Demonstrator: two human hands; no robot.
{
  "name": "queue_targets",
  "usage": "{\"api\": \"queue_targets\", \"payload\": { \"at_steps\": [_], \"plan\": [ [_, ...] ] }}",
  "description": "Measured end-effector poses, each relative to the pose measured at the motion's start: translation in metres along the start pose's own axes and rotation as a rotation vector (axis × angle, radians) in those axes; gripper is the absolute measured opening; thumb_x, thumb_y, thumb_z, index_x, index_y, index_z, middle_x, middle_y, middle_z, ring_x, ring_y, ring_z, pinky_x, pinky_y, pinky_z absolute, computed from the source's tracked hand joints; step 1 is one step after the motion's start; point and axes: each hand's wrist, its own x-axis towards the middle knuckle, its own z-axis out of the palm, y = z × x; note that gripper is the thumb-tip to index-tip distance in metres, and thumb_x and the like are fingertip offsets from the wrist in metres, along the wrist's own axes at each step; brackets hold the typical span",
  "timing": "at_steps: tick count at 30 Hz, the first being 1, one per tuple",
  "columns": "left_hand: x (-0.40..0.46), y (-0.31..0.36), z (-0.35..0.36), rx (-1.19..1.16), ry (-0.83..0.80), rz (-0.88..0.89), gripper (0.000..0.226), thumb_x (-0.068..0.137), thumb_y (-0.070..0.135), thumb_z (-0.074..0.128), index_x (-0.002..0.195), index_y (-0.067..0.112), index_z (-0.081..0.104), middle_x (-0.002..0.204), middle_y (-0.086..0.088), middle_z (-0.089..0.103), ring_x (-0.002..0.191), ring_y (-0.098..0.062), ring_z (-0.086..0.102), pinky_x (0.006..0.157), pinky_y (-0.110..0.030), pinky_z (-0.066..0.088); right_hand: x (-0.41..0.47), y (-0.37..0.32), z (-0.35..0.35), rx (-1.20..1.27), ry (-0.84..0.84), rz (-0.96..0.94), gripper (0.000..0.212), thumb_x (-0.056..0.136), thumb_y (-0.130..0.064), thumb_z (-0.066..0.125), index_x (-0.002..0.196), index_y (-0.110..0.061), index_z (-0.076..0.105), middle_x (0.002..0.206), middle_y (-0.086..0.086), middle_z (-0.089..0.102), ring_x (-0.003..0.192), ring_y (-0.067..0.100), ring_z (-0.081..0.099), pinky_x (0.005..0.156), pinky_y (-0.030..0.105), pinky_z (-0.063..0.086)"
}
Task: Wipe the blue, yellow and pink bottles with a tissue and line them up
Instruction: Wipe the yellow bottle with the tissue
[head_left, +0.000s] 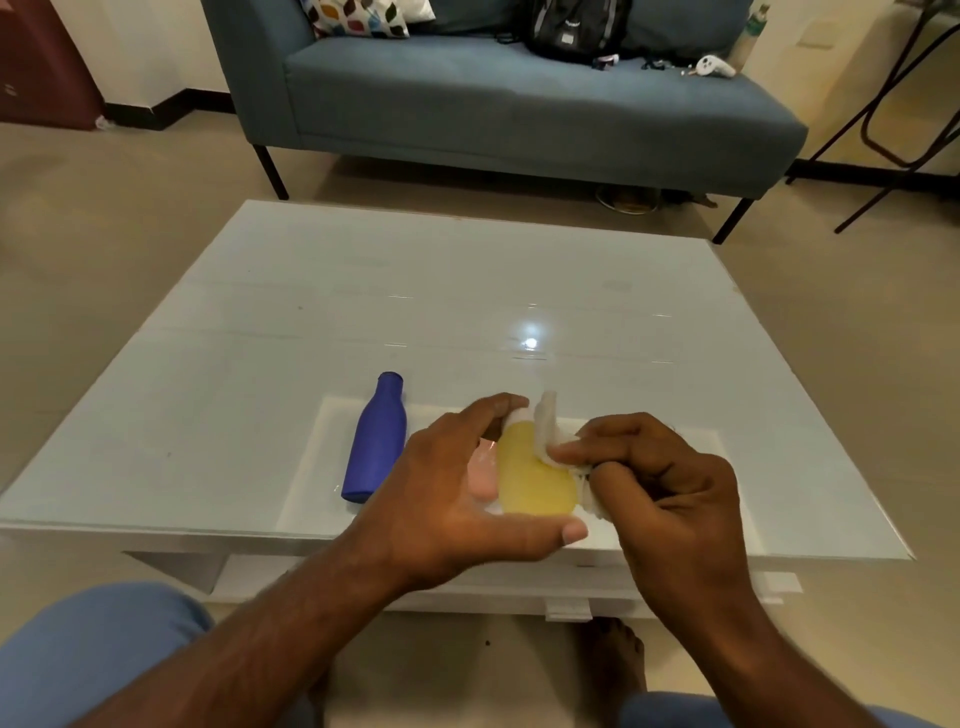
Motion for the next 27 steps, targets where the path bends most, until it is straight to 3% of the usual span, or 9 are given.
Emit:
{"api": "queue_targets", "payload": {
  "at_steps": [2, 4, 8, 12, 14, 17, 20, 23, 27],
  "plan": [
    [0.002, -0.004, 0.000, 0.002, 0.036, -0.015, 0.093, 0.053, 0.079, 0.076, 0.136, 0.049, 0.046, 0.124, 0.029, 0.057, 0.118, 0.007, 0.053, 0.086, -0.010, 0.051, -0.002, -0.005, -0.001, 0.024, -0.021, -0.044, 0.032, 0.084, -0.014, 0.056, 0.081, -0.029, 0.085, 0.090, -0.010, 0.074, 0.095, 0.016, 0.072, 0.073, 0.015, 0.056],
    [0.001, -0.007, 0.000, 0.036, 0.030, -0.034, 0.099, 0.052, 0.083, 0.075, 0.139, 0.047, 0.043, 0.125, 0.030, 0.055, 0.118, 0.009, 0.052, 0.087, -0.012, 0.051, -0.001, -0.003, -0.003, 0.049, -0.018, -0.022, 0.034, 0.085, -0.009, 0.056, 0.075, -0.027, 0.084, 0.086, -0.008, 0.075, 0.091, 0.017, 0.073, 0.073, 0.016, 0.056],
    [-0.001, -0.007, 0.002, 0.193, -0.037, -0.044, 0.116, 0.048, 0.092, 0.070, 0.147, 0.054, 0.023, 0.144, 0.036, 0.037, 0.130, 0.007, 0.041, 0.105, -0.026, 0.045, 0.002, 0.003, -0.001, 0.051, 0.003, 0.269, 0.045, 0.099, 0.002, 0.057, 0.085, -0.032, 0.083, 0.090, -0.010, 0.081, 0.093, 0.009, 0.075, 0.080, 0.022, 0.059],
    [-0.001, -0.010, 0.007, 0.295, -0.070, -0.020, 0.118, 0.054, 0.091, 0.066, 0.147, 0.063, 0.000, 0.155, 0.034, 0.020, 0.135, 0.011, 0.022, 0.114, -0.028, 0.031, 0.003, 0.005, 0.002, 0.056, -0.103, 0.451, 0.016, 0.094, -0.034, 0.067, 0.100, -0.033, 0.082, 0.099, -0.011, 0.082, 0.100, 0.009, 0.076, 0.096, 0.036, 0.060],
    [-0.001, -0.011, 0.008, 0.280, -0.057, -0.014, 0.120, 0.054, 0.091, 0.065, 0.144, 0.066, -0.010, 0.157, 0.031, 0.018, 0.135, 0.010, 0.020, 0.113, -0.027, 0.027, 0.002, 0.005, 0.002, 0.047, -0.157, 0.476, 0.042, 0.079, -0.058, 0.067, 0.107, -0.031, 0.081, 0.103, -0.009, 0.082, 0.104, 0.014, 0.076, 0.100, 0.044, 0.059],
    [0.001, -0.014, 0.009, 0.242, -0.030, 0.007, 0.124, 0.055, 0.090, 0.066, 0.149, 0.060, -0.010, 0.159, 0.028, 0.020, 0.142, 0.000, 0.027, 0.114, -0.031, 0.031, 0.003, 0.002, 0.002, 0.025, -0.226, 0.480, 0.053, 0.071, -0.062, 0.069, 0.112, -0.031, 0.080, 0.106, -0.011, 0.081, 0.104, 0.013, 0.076, 0.099, 0.041, 0.060],
    [0.000, -0.014, 0.010, 0.188, -0.006, 0.058, 0.124, 0.059, 0.077, 0.077, 0.152, 0.053, -0.001, 0.156, 0.026, 0.028, 0.139, 0.001, 0.035, 0.109, -0.018, 0.036, 0.003, 0.001, 0.002, 0.047, -0.293, 0.511, 0.061, 0.062, -0.064, 0.077, 0.113, -0.031, 0.079, 0.107, -0.012, 0.081, 0.102, 0.013, 0.077, 0.090, 0.032, 0.064],
    [0.002, -0.012, 0.012, 0.154, 0.034, 0.099, 0.122, 0.058, 0.076, 0.078, 0.153, 0.048, 0.006, 0.157, 0.021, 0.026, 0.137, 0.008, 0.033, 0.096, 0.005, 0.031, 0.001, 0.005, 0.003, 0.059, -0.329, 0.577, 0.069, 0.060, -0.070, 0.085, 0.116, -0.032, 0.078, 0.114, -0.008, 0.079, 0.108, 0.020, 0.076, 0.097, 0.045, 0.062],
    [0.001, -0.009, 0.014, 0.165, 0.100, 0.107, 0.119, 0.057, 0.083, 0.072, 0.152, 0.045, 0.011, 0.157, 0.021, 0.026, 0.138, 0.005, 0.033, 0.097, 0.004, 0.029, 0.004, 0.004, 0.002, 0.310, -0.250, 0.672, 0.042, 0.074, -0.038, 0.075, 0.111, -0.020, 0.079, 0.109, 0.003, 0.081, 0.103, 0.028, 0.078, 0.093, 0.044, 0.063]
  ]
}}
